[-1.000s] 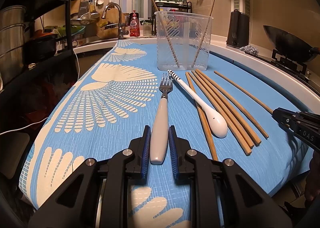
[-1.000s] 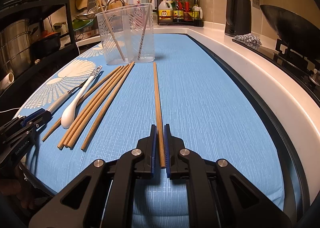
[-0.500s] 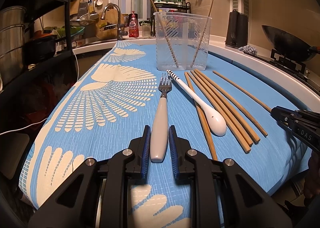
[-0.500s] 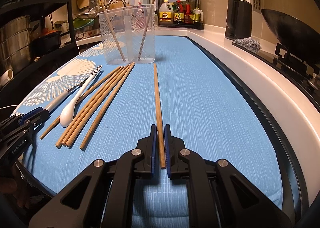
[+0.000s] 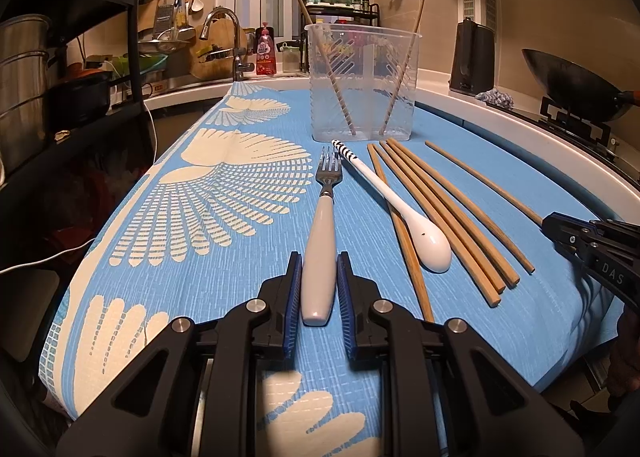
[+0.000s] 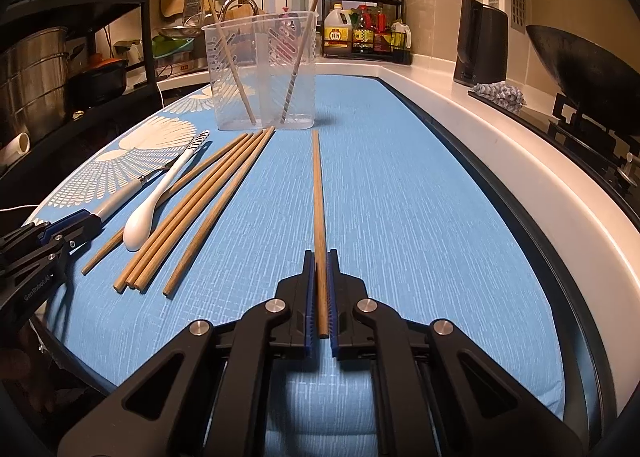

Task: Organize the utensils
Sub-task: 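Close the left tool on the fork handle while the right tool grasps a chopstick, then lift the fork and chopstick and carry both over the clear container, then lower the fork and chopstick into the container and open both tools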

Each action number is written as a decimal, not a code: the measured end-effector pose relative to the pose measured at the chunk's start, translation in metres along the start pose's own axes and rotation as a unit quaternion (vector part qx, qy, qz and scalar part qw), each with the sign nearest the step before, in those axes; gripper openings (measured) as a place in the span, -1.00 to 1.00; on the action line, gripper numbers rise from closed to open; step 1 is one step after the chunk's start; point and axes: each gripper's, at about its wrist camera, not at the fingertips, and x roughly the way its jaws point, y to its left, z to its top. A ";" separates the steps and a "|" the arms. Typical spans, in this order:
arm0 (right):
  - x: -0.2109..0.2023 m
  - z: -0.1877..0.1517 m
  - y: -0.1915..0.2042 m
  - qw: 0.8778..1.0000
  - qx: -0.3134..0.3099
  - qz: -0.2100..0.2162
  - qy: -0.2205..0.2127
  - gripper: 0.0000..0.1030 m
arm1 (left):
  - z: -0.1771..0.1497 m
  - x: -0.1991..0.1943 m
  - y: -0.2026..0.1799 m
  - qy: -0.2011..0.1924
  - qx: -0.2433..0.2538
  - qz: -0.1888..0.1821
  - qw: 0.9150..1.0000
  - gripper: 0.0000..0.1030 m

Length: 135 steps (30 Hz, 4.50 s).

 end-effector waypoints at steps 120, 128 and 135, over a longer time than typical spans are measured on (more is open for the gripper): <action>0.045 0.333 0.021 0.992 -0.017 0.075 -0.099 -0.89 | 0.315 0.103 0.010 0.067 -0.014 -0.108 0.992 -0.67; 0.073 0.289 0.030 0.996 -0.031 0.070 -0.041 -0.74 | 0.272 0.126 0.000 0.108 0.000 -0.097 0.989 -0.57; 0.051 0.278 0.028 0.997 -0.037 0.051 -0.038 -0.34 | 0.278 0.090 0.006 0.065 -0.002 -0.085 0.994 -0.24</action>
